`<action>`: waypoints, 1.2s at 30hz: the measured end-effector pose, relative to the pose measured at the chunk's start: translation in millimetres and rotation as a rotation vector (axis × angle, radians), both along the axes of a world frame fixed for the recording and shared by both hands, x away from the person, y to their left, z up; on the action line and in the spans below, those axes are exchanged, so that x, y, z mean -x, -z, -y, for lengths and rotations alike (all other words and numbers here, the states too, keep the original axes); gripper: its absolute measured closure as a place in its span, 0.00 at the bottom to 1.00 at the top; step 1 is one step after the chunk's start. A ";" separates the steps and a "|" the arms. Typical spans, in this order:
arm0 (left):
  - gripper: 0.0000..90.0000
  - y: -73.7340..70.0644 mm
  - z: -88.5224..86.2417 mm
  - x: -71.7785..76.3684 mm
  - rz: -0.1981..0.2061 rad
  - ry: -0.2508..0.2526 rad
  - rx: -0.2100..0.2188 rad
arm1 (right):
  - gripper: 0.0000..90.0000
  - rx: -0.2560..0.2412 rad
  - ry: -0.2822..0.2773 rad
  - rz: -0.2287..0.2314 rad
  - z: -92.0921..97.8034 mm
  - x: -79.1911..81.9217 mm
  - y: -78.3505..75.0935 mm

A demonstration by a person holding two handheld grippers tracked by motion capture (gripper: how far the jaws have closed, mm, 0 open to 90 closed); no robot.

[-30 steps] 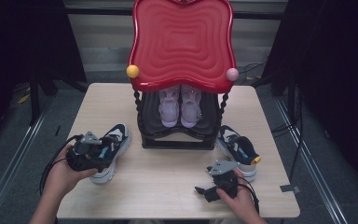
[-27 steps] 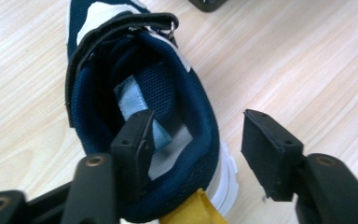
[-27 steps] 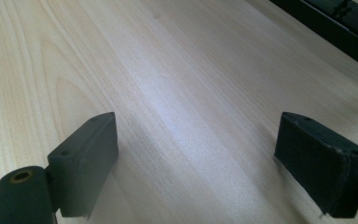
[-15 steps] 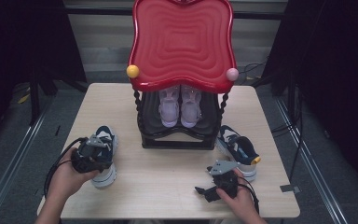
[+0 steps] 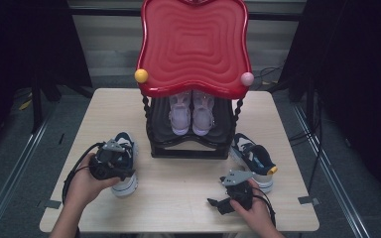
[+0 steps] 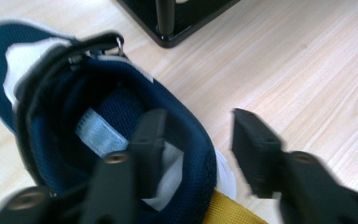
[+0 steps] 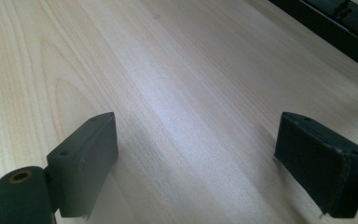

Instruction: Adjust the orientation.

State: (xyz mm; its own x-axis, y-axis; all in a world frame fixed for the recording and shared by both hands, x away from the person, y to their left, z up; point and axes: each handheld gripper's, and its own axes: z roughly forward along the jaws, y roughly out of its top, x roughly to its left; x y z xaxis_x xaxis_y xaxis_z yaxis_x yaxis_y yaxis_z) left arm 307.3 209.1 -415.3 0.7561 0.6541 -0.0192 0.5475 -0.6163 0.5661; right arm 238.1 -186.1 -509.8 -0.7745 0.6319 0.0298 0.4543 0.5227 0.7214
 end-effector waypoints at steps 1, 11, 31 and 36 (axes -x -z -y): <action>0.50 -1.5 -1.0 0.2 0.000 0.020 -0.008 | 0.14 0.000 0.000 0.000 0.0 0.0 0.0; 0.56 -2.7 -11.9 8.3 0.003 0.140 -0.115 | 0.14 0.000 0.000 0.000 0.0 0.0 0.0; 0.59 -4.7 22.4 0.7 -0.045 0.109 -0.060 | 0.14 0.000 0.000 -0.002 -0.1 -0.1 0.0; 0.43 -7.3 23.8 -1.1 -0.063 0.106 -0.110 | 0.14 0.000 0.000 -0.002 -0.1 -0.1 -0.1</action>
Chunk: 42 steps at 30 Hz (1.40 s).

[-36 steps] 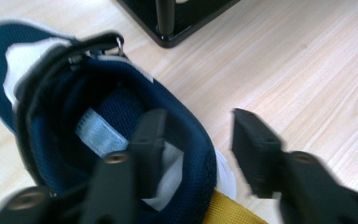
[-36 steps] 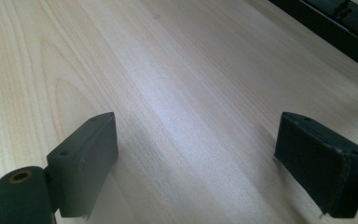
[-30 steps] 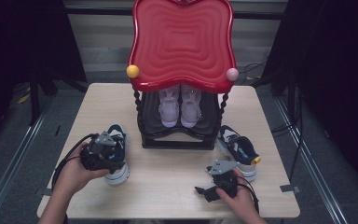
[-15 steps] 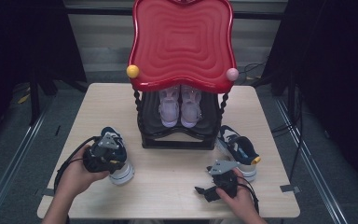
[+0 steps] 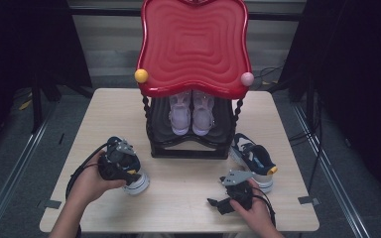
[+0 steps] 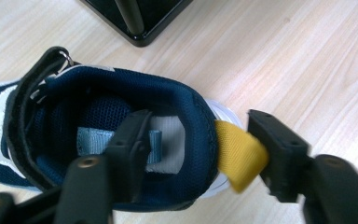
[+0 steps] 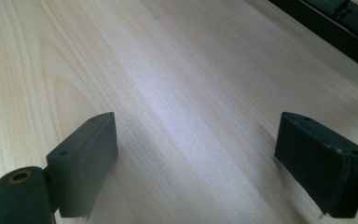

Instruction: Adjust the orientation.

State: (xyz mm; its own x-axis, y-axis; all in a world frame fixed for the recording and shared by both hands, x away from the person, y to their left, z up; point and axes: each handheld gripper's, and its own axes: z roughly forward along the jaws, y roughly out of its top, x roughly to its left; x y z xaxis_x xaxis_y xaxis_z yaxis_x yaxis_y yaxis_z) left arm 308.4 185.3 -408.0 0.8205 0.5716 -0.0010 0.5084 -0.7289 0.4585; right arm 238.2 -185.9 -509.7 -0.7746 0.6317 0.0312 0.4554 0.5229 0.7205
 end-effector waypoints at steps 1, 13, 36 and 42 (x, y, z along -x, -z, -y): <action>0.41 0.1 0.8 -0.2 -0.013 -0.012 0.000 | 0.14 0.000 0.000 0.000 0.0 0.0 0.0; 0.43 0.8 14.9 -9.4 -0.082 0.106 -0.194 | 0.14 0.000 0.000 0.000 0.0 0.0 0.0; 0.65 15.8 32.0 -15.4 -0.176 0.156 -0.234 | 0.14 -0.001 0.000 0.000 -0.1 -0.2 0.1; 0.77 15.9 33.7 -14.2 -0.212 0.174 -0.229 | 0.14 0.000 0.000 0.000 -0.1 -0.2 0.1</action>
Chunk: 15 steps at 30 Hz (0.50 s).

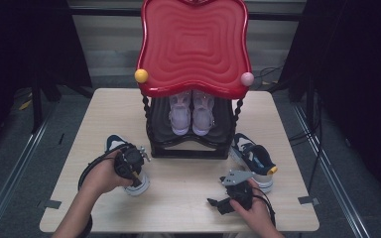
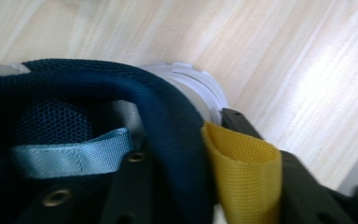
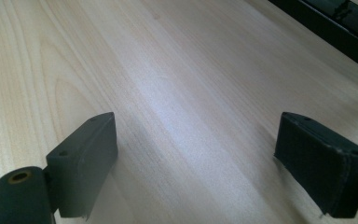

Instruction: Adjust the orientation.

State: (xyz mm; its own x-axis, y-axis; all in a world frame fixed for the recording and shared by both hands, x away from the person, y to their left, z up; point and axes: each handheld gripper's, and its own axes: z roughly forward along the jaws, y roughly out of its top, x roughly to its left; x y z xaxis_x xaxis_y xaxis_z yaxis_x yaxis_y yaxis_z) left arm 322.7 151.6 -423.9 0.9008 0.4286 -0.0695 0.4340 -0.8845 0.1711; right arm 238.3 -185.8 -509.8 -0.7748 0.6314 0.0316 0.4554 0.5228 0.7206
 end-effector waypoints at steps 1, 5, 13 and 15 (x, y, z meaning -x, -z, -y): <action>0.78 -0.1 1.0 0.5 -0.004 -0.001 -0.001 | 0.14 0.000 0.000 0.000 0.0 0.0 0.0; 0.82 -1.2 5.5 2.2 -0.002 0.030 -0.033 | 0.14 0.001 -0.003 0.002 0.1 -0.3 0.0; 0.83 -5.0 8.4 4.0 -0.009 0.050 -0.053 | 0.14 0.001 -0.003 0.002 0.0 -0.3 0.0; 0.83 -8.0 7.9 4.2 -0.002 0.059 -0.051 | 0.14 0.000 -0.003 0.002 0.0 -0.3 0.1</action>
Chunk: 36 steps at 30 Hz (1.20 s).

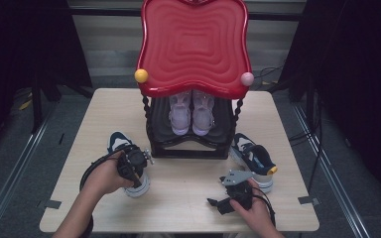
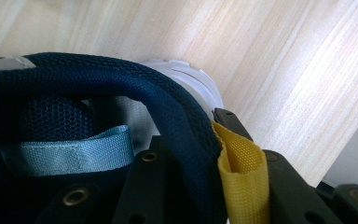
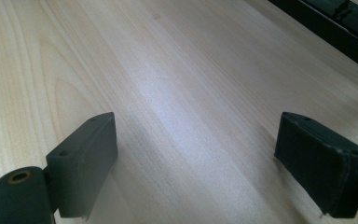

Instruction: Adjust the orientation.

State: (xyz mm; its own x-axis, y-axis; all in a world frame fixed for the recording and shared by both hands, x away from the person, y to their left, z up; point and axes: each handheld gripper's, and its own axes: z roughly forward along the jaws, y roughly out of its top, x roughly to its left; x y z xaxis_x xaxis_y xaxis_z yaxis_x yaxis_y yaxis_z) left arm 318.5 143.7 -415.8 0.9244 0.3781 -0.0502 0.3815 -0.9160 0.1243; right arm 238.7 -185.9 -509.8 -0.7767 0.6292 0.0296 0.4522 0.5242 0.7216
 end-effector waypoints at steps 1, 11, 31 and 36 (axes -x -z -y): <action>0.83 -1.1 0.1 0.6 0.001 -0.001 0.002 | 0.14 0.000 0.000 0.000 0.0 0.0 0.0; 0.83 -18.7 -0.8 2.6 -0.007 -0.005 0.007 | 0.14 -0.001 0.000 0.004 0.0 -0.2 0.0; 0.83 -70.7 0.2 8.2 0.007 0.008 0.008 | 0.14 -0.002 0.000 0.003 0.0 -0.2 -0.1; 0.83 -86.8 -0.2 8.6 0.022 0.010 0.004 | 0.14 0.000 0.000 0.002 0.1 -0.2 -0.2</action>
State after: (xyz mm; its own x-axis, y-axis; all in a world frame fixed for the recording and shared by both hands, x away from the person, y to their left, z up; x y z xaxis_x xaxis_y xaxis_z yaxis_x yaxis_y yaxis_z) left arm 309.9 143.9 -329.1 0.9290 0.3689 -0.0309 0.3695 -0.9192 0.1359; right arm 238.8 -185.9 -509.6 -0.7767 0.6293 0.0284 0.4511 0.5242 0.7223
